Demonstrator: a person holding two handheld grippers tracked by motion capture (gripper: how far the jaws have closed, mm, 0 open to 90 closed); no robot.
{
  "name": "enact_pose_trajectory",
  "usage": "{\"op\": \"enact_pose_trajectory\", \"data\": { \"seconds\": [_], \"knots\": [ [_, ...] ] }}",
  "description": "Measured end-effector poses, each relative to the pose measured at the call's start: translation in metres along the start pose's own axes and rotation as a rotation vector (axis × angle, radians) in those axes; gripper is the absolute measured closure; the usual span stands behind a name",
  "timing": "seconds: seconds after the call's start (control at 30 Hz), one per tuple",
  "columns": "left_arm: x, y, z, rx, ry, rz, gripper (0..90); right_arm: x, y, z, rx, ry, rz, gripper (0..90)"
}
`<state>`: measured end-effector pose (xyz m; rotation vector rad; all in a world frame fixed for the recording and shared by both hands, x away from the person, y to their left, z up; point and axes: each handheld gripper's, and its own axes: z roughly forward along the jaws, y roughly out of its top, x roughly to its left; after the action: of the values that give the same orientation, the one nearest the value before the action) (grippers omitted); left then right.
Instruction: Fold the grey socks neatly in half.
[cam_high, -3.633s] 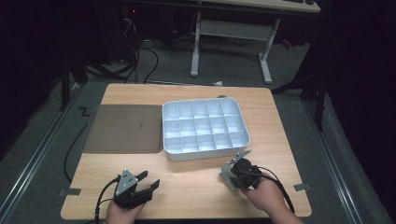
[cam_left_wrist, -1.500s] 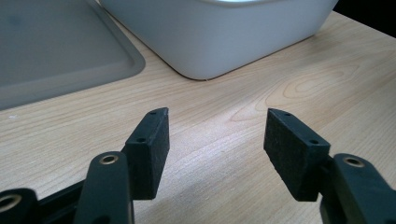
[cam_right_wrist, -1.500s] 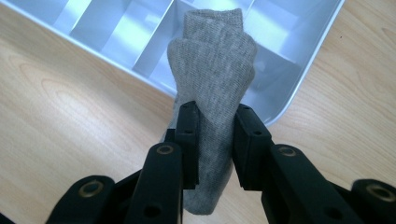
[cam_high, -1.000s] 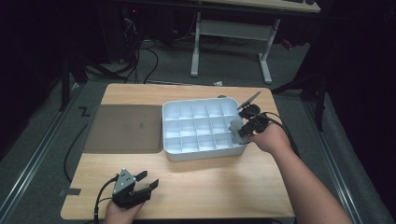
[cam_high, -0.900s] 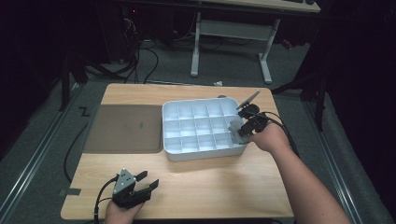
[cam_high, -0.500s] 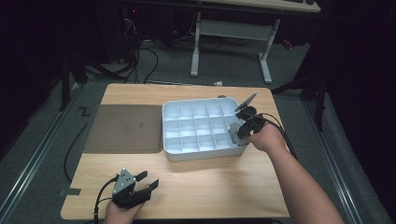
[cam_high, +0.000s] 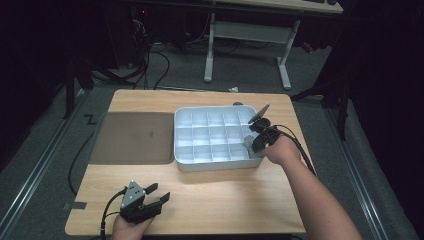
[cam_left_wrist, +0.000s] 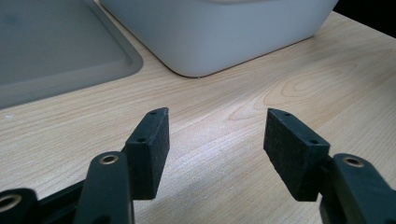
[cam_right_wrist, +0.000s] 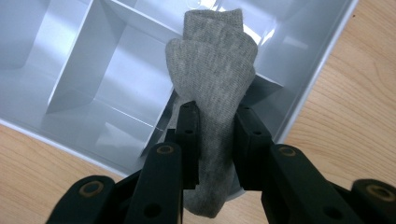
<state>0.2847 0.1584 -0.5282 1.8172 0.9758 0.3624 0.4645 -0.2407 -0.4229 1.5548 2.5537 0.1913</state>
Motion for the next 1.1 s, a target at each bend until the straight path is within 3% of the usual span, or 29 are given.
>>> {"op": "enact_pose_trajectory", "data": {
  "seconds": [0.37,1.1],
  "knots": [
    [-0.001,0.000,0.000,0.003,-0.002,0.003,41.6,0.006,-0.004,0.002,0.011,0.019,-0.013,74.8],
    [-0.002,0.000,0.001,0.006,-0.005,0.007,41.5,0.014,-0.003,0.025,0.061,-0.023,-0.035,74.9]
  ]
}}
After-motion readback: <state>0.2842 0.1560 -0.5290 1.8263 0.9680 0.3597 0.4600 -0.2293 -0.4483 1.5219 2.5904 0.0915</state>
